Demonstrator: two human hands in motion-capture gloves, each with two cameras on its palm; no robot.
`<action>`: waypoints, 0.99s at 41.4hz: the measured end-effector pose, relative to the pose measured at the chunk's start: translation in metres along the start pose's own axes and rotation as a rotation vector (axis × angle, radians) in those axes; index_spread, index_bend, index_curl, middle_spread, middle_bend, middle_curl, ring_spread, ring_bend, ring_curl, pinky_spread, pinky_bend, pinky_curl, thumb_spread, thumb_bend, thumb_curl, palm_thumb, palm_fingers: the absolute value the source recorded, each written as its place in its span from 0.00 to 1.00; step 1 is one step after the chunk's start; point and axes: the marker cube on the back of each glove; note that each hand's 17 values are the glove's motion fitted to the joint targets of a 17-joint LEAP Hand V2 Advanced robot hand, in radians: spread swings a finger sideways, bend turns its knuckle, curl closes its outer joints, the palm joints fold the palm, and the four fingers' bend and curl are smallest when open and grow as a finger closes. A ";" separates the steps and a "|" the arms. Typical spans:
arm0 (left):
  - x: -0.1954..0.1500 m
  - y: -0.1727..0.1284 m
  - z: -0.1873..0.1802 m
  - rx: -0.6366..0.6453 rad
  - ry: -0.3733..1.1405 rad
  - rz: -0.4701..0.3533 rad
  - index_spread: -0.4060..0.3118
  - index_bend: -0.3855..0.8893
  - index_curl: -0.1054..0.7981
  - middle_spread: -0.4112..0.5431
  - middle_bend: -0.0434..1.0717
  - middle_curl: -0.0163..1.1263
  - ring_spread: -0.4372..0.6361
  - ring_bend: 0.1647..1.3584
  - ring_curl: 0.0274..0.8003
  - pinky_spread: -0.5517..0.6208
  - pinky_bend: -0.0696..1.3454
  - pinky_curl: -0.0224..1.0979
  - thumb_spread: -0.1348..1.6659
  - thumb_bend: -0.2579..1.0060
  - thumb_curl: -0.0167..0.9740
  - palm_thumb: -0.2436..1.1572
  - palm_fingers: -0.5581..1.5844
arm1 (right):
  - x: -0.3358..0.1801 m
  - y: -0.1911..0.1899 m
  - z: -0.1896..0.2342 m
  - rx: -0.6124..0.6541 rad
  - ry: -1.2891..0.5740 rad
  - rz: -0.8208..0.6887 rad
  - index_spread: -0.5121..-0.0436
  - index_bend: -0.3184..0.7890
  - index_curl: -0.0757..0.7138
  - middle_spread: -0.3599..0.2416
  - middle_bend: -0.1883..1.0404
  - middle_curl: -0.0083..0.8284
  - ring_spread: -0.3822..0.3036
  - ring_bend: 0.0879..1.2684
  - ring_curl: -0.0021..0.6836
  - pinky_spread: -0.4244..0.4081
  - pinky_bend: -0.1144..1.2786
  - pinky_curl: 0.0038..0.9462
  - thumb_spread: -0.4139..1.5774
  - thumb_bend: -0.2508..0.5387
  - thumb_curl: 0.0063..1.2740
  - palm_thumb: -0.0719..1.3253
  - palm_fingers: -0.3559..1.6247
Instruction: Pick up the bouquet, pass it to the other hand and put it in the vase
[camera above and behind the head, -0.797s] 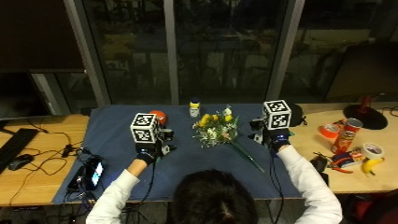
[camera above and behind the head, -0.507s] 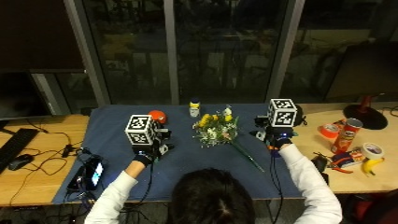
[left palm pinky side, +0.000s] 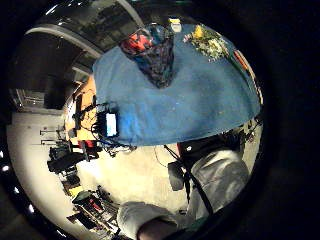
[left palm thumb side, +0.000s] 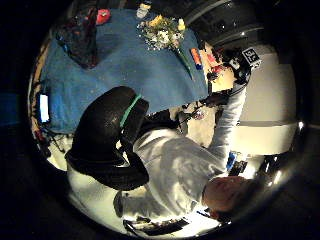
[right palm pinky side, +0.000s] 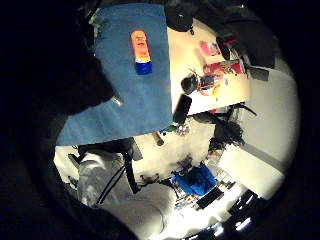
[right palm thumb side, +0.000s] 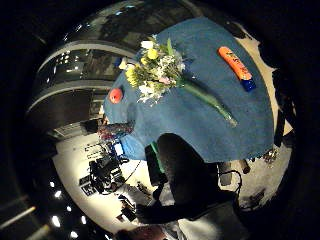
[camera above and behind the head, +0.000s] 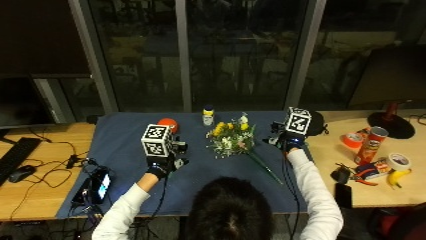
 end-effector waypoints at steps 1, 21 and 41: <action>0.001 -0.001 0.000 0.003 0.001 0.005 0.58 0.41 0.36 0.77 0.21 0.19 0.78 0.37 0.26 0.82 0.35 0.26 0.67 0.19 0.25 0.40 0.31 | 0.001 -0.002 0.008 -0.068 -0.006 0.058 0.79 0.33 0.15 0.68 0.39 0.38 0.55 0.55 0.49 0.65 0.65 0.36 0.75 0.33 0.17 0.28 0.45; 0.016 -0.004 0.015 -0.051 0.011 0.048 0.59 0.42 0.40 0.79 0.21 0.24 0.80 0.38 0.28 0.82 0.36 0.29 0.69 0.19 0.28 0.41 0.30 | -0.008 -0.037 0.171 -0.149 0.045 0.087 0.90 0.34 0.19 0.64 0.41 0.46 0.45 0.55 0.54 0.53 0.62 0.36 0.75 0.32 0.25 0.43 0.49; 0.003 0.000 0.025 -0.102 0.020 0.029 0.59 0.42 0.43 0.78 0.21 0.26 0.81 0.36 0.28 0.82 0.34 0.31 0.69 0.19 0.30 0.41 0.30 | -0.015 -0.042 0.183 0.021 -0.247 0.124 0.61 0.41 0.43 0.32 0.57 0.61 0.24 0.64 0.67 0.18 0.58 0.41 0.72 0.46 0.36 0.74 0.91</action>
